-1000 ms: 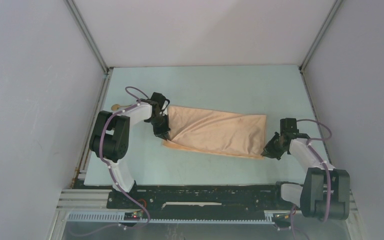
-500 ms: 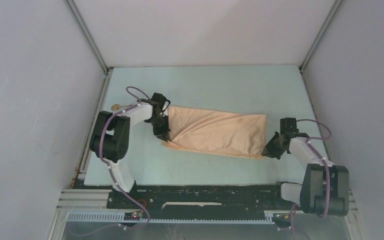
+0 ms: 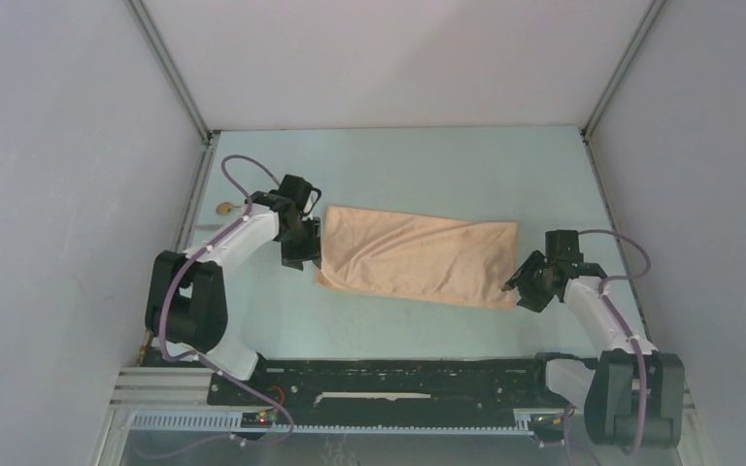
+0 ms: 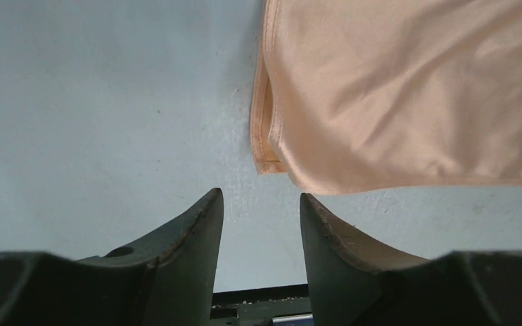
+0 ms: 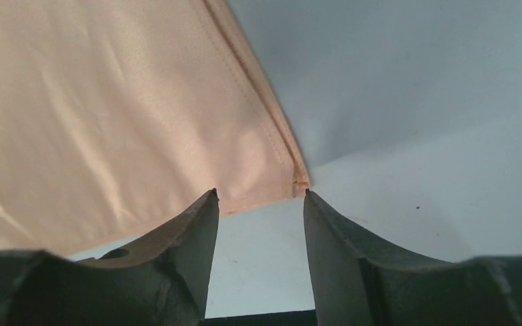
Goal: Fold the napkin into a case and place the utensils inside
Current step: Fold and flatten the napkin at the center of the board, then smooth out the rectangle-folded napkin at the center of the board.
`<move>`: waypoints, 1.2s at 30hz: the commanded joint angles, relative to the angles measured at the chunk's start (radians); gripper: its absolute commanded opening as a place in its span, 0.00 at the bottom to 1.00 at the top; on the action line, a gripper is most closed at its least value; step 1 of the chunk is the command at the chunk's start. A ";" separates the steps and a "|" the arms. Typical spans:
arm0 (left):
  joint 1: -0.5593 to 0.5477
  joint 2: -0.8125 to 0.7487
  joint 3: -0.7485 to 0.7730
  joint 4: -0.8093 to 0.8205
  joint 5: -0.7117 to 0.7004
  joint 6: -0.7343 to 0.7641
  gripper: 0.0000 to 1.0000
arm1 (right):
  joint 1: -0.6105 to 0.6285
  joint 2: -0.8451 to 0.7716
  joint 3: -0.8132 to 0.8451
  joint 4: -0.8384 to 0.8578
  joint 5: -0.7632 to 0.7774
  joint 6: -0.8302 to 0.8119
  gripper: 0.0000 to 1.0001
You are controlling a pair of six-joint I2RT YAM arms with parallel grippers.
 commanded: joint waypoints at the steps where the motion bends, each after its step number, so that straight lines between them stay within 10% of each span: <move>1: -0.003 0.011 -0.033 0.020 0.038 0.026 0.53 | 0.055 -0.074 -0.001 -0.023 0.032 0.032 0.58; 8: 0.077 0.052 -0.069 0.185 0.340 0.068 0.88 | 0.066 -0.119 0.004 0.002 -0.007 -0.013 0.60; 36: 0.080 -0.039 -0.122 0.222 0.425 0.018 0.85 | 0.066 -0.154 0.004 0.007 -0.024 -0.026 0.61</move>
